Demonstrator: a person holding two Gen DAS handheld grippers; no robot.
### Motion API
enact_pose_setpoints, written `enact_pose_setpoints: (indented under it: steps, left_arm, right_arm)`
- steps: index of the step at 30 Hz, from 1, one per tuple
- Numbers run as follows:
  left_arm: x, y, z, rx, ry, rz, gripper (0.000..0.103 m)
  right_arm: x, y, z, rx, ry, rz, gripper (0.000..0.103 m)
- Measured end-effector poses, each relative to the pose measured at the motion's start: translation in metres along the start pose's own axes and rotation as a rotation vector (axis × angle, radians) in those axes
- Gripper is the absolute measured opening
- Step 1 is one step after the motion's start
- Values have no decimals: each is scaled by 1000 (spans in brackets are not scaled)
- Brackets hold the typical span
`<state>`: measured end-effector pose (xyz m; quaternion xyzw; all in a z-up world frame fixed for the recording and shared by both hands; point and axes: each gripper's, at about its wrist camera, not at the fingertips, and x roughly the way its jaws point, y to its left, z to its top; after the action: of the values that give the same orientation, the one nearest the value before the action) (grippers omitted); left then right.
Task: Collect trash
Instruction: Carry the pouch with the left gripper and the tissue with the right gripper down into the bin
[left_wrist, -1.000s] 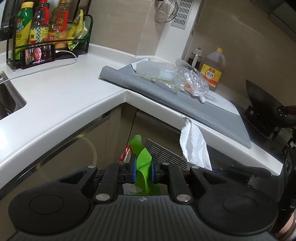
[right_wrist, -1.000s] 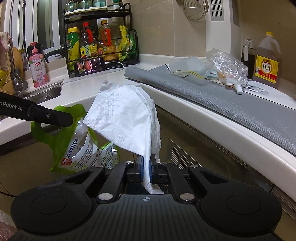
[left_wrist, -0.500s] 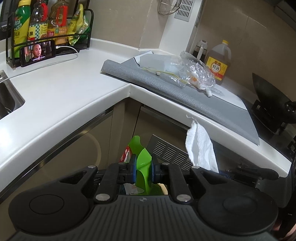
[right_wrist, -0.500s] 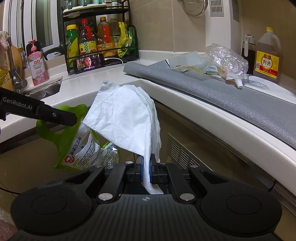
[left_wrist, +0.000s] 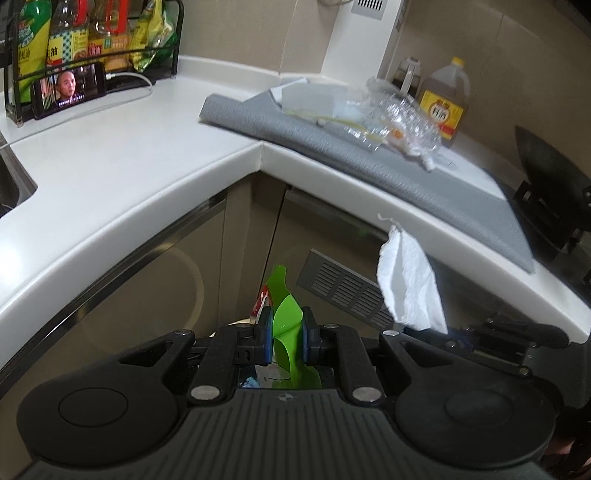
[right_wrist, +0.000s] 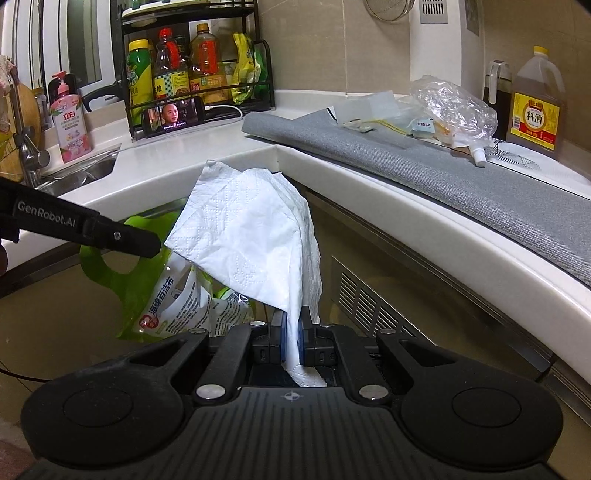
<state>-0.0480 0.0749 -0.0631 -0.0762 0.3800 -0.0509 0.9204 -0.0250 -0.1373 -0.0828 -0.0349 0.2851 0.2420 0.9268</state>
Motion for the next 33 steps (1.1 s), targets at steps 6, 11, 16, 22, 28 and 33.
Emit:
enact_pose_setpoints:
  steps: [6,11,16,22,28,33]
  left_arm:
    - [21,4,-2,-1,35,22,15]
    - [37,8,-4,-4,68,34,15]
    - [54,10,-3,-10,95,46,15]
    - [72,4,-3,-5,111,72,15]
    - [92,1,-7,-8,151,84,15]
    - [108,4,-15,-7,195,88,15]
  right_arm:
    - [17,3,-1,-19,18,3,6]
    - [33,6,-7,-38,51,2,6]
    - [47,5,-14,-45,92,-3,6]
    - [64,5,-19,-51,125,-8,6]
    - [84,6,-26,-42,171,7,6]
    - [95,6,-36,-22,222,23,6]
